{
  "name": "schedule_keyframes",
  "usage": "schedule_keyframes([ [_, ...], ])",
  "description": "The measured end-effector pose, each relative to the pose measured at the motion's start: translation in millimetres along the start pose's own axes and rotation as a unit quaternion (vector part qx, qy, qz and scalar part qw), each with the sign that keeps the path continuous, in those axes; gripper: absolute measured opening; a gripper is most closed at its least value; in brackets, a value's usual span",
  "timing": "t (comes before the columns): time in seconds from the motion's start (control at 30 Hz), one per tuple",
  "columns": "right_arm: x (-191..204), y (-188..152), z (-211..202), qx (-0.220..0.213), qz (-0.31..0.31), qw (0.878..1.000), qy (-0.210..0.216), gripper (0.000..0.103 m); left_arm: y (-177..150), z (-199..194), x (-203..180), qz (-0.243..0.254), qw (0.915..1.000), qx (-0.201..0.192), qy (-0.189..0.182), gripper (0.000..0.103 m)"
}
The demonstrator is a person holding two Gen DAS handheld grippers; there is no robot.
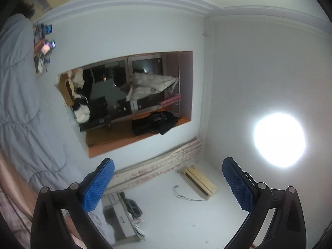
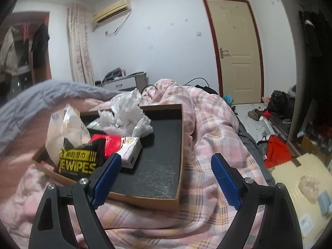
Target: Organize soft objects
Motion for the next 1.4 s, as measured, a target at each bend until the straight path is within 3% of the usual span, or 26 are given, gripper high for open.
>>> schedule_keyframes([
  [0.13,13.3,-3.1,-6.4,-0.006,-0.048,0.999,0.0,0.087,10.2,1.0,-2.4,0.016,0.9995,0.004,-0.027,0.103],
  [0.37,29.1,-4.9,-9.6,-0.012,-0.101,0.995,-0.005,0.087,76.2,-21.5,22.0,0.067,0.9915,-0.016,-0.11,0.103],
  [0.57,27.6,0.8,-16.4,-0.029,-0.097,0.995,-0.009,0.087,98.5,-36.6,99.2,0.112,0.9831,0.023,-0.143,0.103],
  [0.63,22.7,5.0,-16.9,-0.035,-0.079,0.996,-0.006,0.087,87.9,-49.4,135.0,0.143,0.978,0.041,-0.147,0.103],
  [0.7,15.8,9.2,-17.2,-0.041,-0.056,0.998,-0.003,0.088,63.4,-61.0,174.7,0.188,0.9674,0.086,-0.146,0.103],
  [0.77,7.1,13.1,-16.1,-0.043,-0.024,0.999,-0.005,0.088,28.4,-69.1,211.9,0.232,0.9471,0.16,-0.154,0.103],
  [0.83,-2.2,16.0,-14.0,-0.042,0.004,0.999,-0.014,0.088,-9.5,-74.0,250.5,0.261,0.9249,0.246,-0.126,0.103],
  [0.87,-7.7,17.4,-13.6,-0.041,0.022,0.999,-0.019,0.088,-32.3,-74.9,273.1,0.264,0.909,0.304,-0.107,0.103],
  [0.9,-12.4,19.8,-13.1,-0.042,0.037,0.998,-0.021,0.088,-53.9,-76.8,293.4,0.257,0.8918,0.361,-0.092,0.103],
  [0.97,-24.6,26.3,-14.4,-0.048,0.079,0.995,-0.029,0.088,-101.5,-88.1,333.9,0.227,0.8437,0.483,-0.064,0.103],
  [1.07,-37.1,28.8,-19.0,-0.064,0.138,0.988,-0.029,0.091,-143.1,-116.1,371.1,0.203,0.7838,0.586,-0.028,0.103],
  [1.1,-37.7,26.8,-20.6,-0.07,0.147,0.986,-0.024,0.1,-149.7,-133.8,371.8,0.203,0.7732,0.6,-0.037,0.103],
  [1.13,-37.5,23.7,-21.9,-0.077,0.152,0.985,-0.023,0.103,-153.0,-143.1,368.5,0.213,0.7679,0.602,-0.05,0.103],
  [1.27,-26.2,13.3,-22.9,-0.096,0.14,0.985,-0.02,0.103,-159.6,-171.7,333.5,0.278,0.7597,0.573,-0.13,0.103],
  [1.4,-2.3,23.5,-24.8,-0.107,0.075,0.991,-0.006,0.103,-164.8,-186.9,319.1,0.304,0.7494,0.566,-0.162,0.103],
])
Point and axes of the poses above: each gripper's, at about its wrist camera, not at the fingertips, and z roughly the way its jaws point, x to its left, y to its top, the point moved 8 cm from there along z, roughly the way its jaws point, and after that the axes turned 7 degrees about -x, right-handed, at the moved point
